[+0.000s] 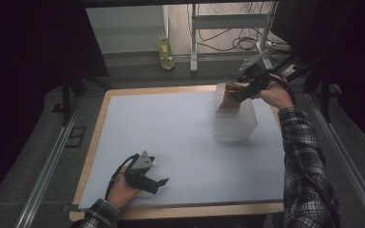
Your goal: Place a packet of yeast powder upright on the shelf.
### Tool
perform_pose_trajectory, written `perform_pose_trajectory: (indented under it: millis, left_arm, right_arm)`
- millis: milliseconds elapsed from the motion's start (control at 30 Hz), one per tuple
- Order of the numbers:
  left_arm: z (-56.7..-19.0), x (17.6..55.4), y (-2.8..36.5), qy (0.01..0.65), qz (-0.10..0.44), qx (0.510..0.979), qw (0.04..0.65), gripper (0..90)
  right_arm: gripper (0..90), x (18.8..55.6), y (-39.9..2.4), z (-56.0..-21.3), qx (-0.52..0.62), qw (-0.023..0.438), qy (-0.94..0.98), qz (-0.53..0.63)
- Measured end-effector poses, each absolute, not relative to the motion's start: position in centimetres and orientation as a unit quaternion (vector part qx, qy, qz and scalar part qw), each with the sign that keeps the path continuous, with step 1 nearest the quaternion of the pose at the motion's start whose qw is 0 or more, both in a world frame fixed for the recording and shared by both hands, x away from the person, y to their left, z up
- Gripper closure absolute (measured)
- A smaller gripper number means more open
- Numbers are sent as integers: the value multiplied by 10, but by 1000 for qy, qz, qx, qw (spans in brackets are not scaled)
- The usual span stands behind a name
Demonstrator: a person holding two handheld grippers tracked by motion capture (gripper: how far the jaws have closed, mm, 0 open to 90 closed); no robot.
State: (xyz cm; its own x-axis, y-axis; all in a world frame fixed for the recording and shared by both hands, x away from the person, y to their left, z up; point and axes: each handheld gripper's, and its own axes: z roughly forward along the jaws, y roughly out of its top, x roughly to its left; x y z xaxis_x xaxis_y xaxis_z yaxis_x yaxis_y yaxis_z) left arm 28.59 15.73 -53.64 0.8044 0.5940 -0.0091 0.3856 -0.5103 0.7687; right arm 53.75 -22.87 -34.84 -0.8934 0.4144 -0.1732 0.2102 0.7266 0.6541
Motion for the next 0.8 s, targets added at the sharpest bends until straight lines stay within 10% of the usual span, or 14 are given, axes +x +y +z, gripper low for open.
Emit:
perform_pose_trajectory:
  millis: [800]
  left_arm:
    - [-537,285,156,280,133,852,421,18]
  right_arm:
    - [40,497,-238,-332,212,139,881,399]
